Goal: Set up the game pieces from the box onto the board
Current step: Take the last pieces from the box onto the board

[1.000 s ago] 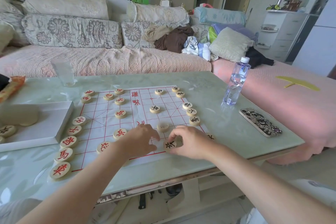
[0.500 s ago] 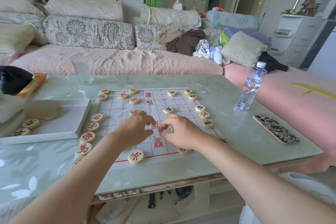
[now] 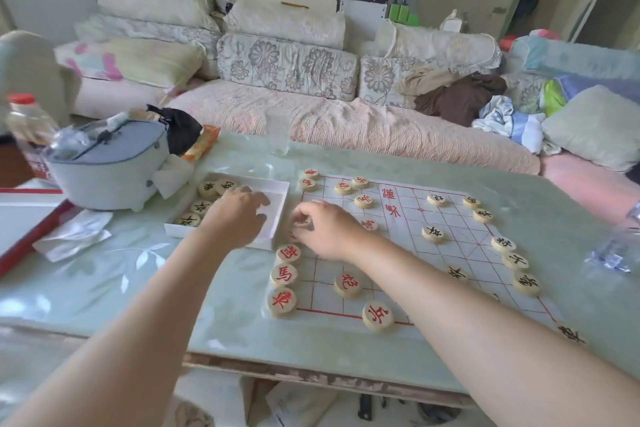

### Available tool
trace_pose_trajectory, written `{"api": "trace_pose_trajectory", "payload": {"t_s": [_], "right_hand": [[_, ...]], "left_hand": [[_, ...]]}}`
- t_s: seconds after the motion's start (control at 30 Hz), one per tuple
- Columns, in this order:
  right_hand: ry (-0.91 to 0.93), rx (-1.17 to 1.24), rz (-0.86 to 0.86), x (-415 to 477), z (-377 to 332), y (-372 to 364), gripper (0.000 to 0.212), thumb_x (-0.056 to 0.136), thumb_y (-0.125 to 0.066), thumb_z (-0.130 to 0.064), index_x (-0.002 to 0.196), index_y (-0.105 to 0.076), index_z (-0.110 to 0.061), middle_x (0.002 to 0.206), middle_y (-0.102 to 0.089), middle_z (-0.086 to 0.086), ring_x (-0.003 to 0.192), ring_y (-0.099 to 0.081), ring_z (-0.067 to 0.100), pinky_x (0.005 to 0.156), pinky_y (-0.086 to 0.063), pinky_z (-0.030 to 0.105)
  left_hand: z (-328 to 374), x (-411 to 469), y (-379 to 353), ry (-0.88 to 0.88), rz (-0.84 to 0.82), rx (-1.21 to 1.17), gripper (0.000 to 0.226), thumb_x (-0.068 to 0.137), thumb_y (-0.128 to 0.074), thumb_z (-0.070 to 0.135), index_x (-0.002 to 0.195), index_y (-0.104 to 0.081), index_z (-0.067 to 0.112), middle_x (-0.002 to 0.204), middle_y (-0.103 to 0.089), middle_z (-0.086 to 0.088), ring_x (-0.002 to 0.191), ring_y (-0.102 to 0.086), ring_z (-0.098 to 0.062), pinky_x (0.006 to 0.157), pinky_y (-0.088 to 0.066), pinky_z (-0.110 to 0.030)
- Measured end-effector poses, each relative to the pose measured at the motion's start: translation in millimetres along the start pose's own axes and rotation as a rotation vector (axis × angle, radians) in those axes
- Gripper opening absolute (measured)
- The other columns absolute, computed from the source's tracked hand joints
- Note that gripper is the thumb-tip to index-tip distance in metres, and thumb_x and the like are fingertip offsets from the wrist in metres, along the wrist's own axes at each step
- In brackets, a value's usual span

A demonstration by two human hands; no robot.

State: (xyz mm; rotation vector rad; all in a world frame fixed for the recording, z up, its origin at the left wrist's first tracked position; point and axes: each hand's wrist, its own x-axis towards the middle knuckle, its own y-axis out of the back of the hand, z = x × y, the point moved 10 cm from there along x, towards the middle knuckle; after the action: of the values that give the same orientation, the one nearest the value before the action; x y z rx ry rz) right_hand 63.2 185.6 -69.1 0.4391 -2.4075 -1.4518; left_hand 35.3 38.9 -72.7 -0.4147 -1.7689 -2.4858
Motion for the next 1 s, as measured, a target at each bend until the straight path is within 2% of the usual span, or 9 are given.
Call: {"api": "trace_pose_trajectory", "payload": {"t_s": [0.1,0.17,0.27,0.33,0.47,0.57,0.63,0.73,1.0], "right_hand": [[0.029,-0.009,-0.01,34.8,-24.8,-18.9,0.027,0.093,-0.056,-0.021,0.119,-0.065,-0.025,0.124,-0.062,-0.005,0.108,-0.058,0.015,0.095,-0.047,0.034],[0.054,-0.058,-0.029,56.4,-38.4,-33.1,0.031,0.093,-0.054,-0.019,0.122,-0.063,-0.024,0.13,-0.06,-0.002,0.117,-0.055,0.018,0.099,-0.044,0.032],[0.075,-0.163,-0.056,87.3,-52.6,-52.6,0.035,0.094,-0.053,-0.023,0.128,-0.059,-0.026,0.138,-0.055,0.0,0.128,-0.049,0.023,0.104,-0.041,0.035],[0.058,-0.216,-0.075,106.0,-54.6,-64.2,0.038,0.094,-0.053,-0.026,0.132,-0.055,-0.026,0.142,-0.051,0.001,0.13,-0.046,0.024,0.105,-0.039,0.035],[-0.002,-0.204,-0.097,135.8,-49.3,-81.6,0.034,0.093,-0.057,-0.027,0.128,-0.056,-0.029,0.136,-0.048,0.001,0.127,-0.047,0.024,0.101,-0.041,0.035],[-0.018,-0.183,-0.091,149.1,-47.5,-91.6,0.033,0.092,-0.058,-0.027,0.125,-0.057,-0.033,0.133,-0.048,0.001,0.124,-0.048,0.023,0.093,-0.041,0.033],[-0.023,-0.173,-0.078,155.0,-46.7,-96.6,0.034,0.091,-0.059,-0.029,0.124,-0.056,-0.035,0.13,-0.05,0.002,0.122,-0.049,0.024,0.088,-0.039,0.031],[-0.018,-0.173,-0.044,160.9,-48.2,-97.5,0.026,0.09,-0.062,-0.035,0.116,-0.059,-0.035,0.126,-0.057,0.0,0.118,-0.053,0.024,0.087,-0.039,0.032],[0.014,-0.159,0.034,161.6,-49.5,-82.2,0.017,0.083,-0.07,-0.045,0.09,-0.068,-0.029,0.106,-0.069,-0.007,0.105,-0.06,0.019,0.097,-0.042,0.034]], "left_hand": [[-49.4,0.5,12.4,0.099,0.027,0.069,0.034,0.088,-0.052,0.017,0.12,-0.062,0.023,0.124,-0.058,-0.006,0.117,-0.049,-0.031,0.097,-0.044,-0.039],[-77.1,-2.4,15.7,0.176,0.013,0.086,0.032,0.087,-0.048,0.015,0.115,-0.063,0.021,0.117,-0.059,-0.007,0.11,-0.051,-0.032,0.092,-0.047,-0.04],[-105.7,-6.3,6.1,0.221,-0.099,0.123,0.02,0.085,-0.046,0.015,0.095,-0.062,0.022,0.106,-0.061,-0.006,0.1,-0.056,-0.029,0.085,-0.051,-0.04],[-112.5,-7.2,1.4,0.223,-0.148,0.159,0.024,0.087,-0.044,0.012,0.098,-0.063,0.021,0.099,-0.06,-0.001,0.1,-0.058,-0.028,0.082,-0.05,-0.035],[-113.3,-5.4,3.9,0.24,-0.141,0.149,0.019,0.087,-0.043,0.005,0.089,-0.058,0.016,0.086,-0.052,-0.002,0.091,-0.056,-0.027,0.069,-0.041,-0.03],[-108.3,-3.7,-2.2,0.165,-0.174,0.049,0.016,0.086,-0.042,0.002,0.079,-0.051,0.013,0.077,-0.048,-0.001,0.079,-0.049,-0.025,0.063,-0.037,-0.031],[-103.5,-2.4,-4.8,0.104,-0.167,-0.09,0.017,0.087,-0.044,0.003,0.086,-0.061,0.007,0.085,-0.059,-0.006,0.083,-0.052,-0.027,0.069,-0.042,-0.036],[-108.8,-2.2,0.4,0.109,-0.11,-0.251,0.037,0.091,-0.044,0.004,0.111,-0.069,0.023,0.105,-0.065,0.001,0.096,-0.059,-0.022,0.082,-0.048,-0.032],[-121.3,1.7,2.4,0.181,-0.095,-0.159,0.033,0.09,-0.047,0.007,0.108,-0.069,0.023,0.106,-0.065,-0.002,0.091,-0.058,-0.023,0.078,-0.049,-0.031]]}}
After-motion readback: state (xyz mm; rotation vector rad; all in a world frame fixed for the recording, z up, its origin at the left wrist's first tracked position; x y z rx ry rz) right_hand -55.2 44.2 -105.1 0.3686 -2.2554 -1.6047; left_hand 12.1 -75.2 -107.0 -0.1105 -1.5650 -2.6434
